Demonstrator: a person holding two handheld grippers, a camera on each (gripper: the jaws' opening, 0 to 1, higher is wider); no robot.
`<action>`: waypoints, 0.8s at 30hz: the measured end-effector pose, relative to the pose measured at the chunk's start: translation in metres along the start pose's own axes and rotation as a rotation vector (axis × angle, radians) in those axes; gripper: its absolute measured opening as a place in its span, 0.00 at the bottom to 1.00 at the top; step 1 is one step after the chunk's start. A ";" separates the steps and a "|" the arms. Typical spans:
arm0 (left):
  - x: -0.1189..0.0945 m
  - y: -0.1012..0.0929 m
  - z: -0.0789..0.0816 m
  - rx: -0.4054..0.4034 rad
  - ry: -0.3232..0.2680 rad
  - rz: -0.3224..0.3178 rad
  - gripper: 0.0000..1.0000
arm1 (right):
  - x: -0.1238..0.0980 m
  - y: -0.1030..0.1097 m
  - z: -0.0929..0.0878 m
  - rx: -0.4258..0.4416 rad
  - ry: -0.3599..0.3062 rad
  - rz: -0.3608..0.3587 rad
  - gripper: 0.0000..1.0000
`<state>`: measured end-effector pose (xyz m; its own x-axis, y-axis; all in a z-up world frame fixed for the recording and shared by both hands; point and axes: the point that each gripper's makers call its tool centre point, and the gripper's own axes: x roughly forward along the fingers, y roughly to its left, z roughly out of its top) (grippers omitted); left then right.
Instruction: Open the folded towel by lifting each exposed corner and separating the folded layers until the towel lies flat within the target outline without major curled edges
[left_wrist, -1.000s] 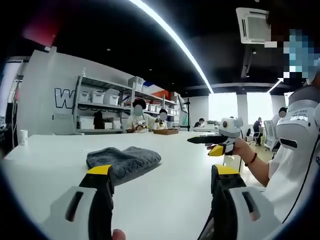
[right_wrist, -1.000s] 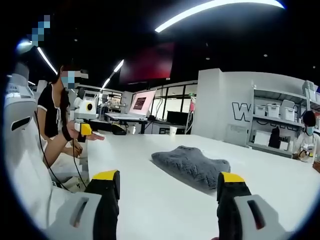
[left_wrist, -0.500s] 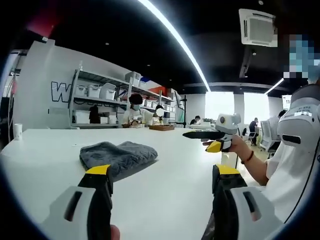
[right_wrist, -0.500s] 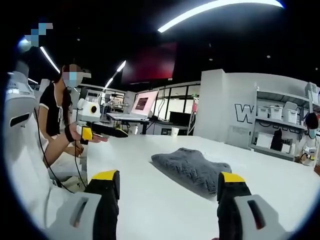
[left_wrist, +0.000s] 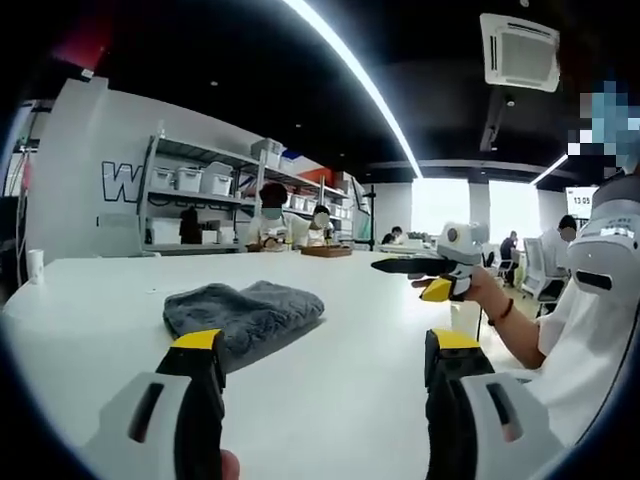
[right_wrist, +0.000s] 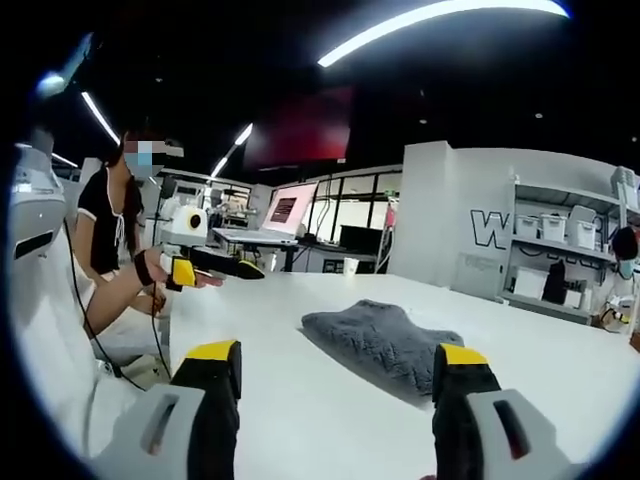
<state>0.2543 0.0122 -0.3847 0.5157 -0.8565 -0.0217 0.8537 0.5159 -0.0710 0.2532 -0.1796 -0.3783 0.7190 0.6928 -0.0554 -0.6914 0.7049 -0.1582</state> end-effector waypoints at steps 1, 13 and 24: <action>0.000 0.000 0.000 0.000 0.001 0.000 0.80 | 0.000 0.000 0.000 -0.001 -0.001 0.000 0.77; 0.011 0.002 0.007 0.008 -0.011 -0.009 0.80 | 0.005 -0.012 0.002 0.007 0.000 -0.014 0.77; 0.023 0.004 0.011 0.031 0.004 -0.018 0.79 | 0.014 -0.022 0.004 0.023 0.004 -0.019 0.74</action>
<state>0.2698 -0.0053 -0.3743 0.5003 -0.8655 -0.0248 0.8645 0.5009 -0.0409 0.2786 -0.1847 -0.3712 0.7322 0.6788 -0.0567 -0.6792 0.7212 -0.1366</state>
